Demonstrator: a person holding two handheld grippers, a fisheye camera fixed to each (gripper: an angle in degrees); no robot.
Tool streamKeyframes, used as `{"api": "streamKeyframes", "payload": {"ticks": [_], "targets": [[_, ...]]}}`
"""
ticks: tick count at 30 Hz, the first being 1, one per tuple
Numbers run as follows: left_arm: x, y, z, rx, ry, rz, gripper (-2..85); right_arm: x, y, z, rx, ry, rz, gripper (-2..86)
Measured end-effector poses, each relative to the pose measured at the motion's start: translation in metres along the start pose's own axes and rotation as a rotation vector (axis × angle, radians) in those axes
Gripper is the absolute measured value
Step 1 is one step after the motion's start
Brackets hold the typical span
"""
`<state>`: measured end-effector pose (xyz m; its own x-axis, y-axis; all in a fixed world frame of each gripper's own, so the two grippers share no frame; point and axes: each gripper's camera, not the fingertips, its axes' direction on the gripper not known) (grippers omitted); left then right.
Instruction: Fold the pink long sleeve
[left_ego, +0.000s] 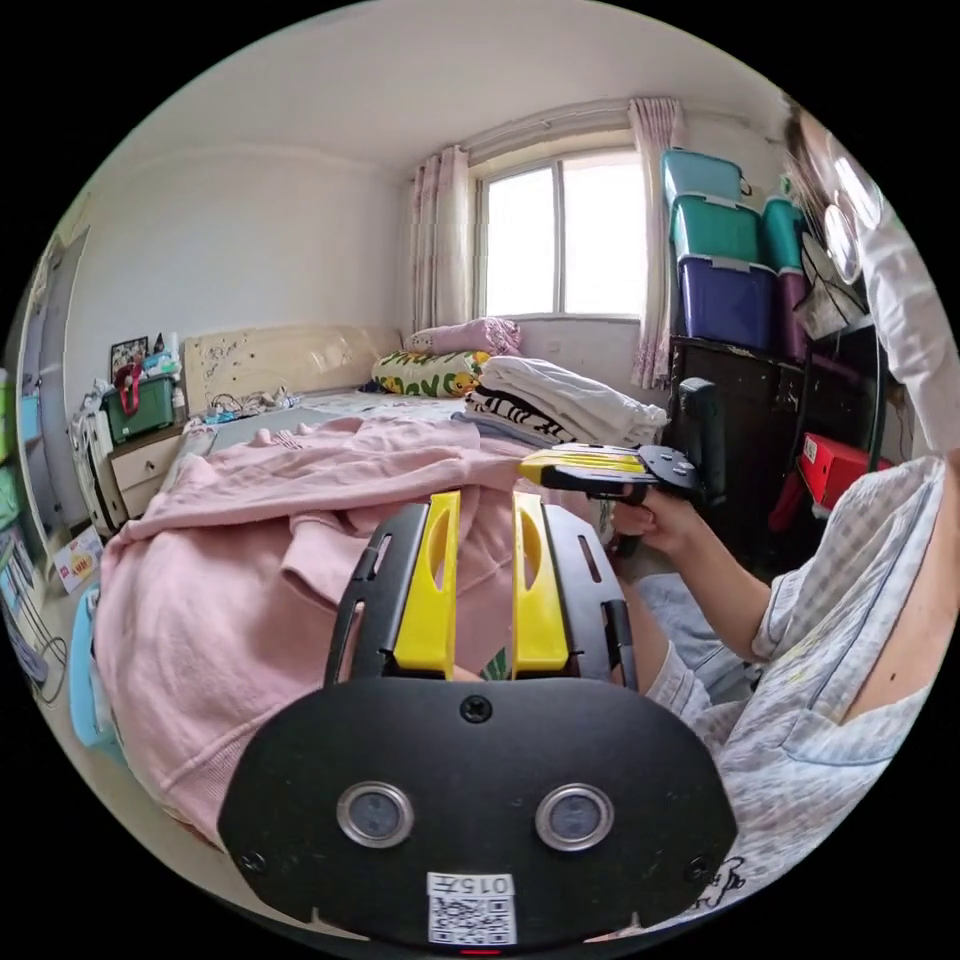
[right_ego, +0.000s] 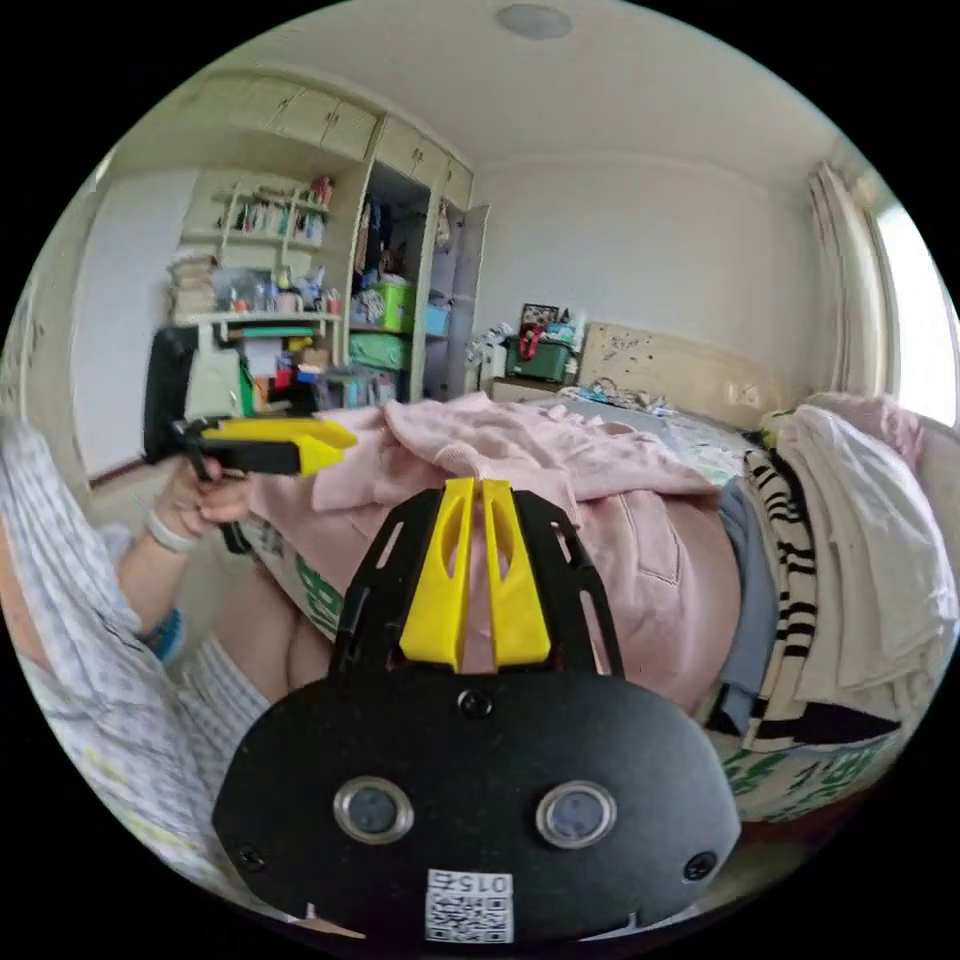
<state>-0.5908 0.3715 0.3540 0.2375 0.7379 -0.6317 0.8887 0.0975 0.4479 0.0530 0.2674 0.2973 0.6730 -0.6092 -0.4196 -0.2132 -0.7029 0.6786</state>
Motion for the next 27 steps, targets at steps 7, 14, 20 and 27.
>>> {"api": "streamKeyframes", "payload": {"ticks": [7, 14, 20, 27], "targets": [[0.031, 0.005, 0.024, 0.016, -0.067, -0.042, 9.4, 0.059, 0.032, -0.029, 0.119, -0.217, 0.235, 3.9], [0.085, 0.004, 0.046, 0.045, -0.147, 0.055, 9.6, 0.075, 0.042, -0.034, 0.113, -0.004, 0.299, 10.2], [0.094, 0.008, 0.1, -0.095, -0.183, 0.059, 9.1, 0.073, 0.012, 0.009, -0.02, -0.006, 0.228, 6.6], [0.094, 0.049, 0.109, -0.098, -0.155, -0.004, 2.1, 0.066, 0.022, 0.007, 0.006, 0.045, 0.188, 0.4]]}}
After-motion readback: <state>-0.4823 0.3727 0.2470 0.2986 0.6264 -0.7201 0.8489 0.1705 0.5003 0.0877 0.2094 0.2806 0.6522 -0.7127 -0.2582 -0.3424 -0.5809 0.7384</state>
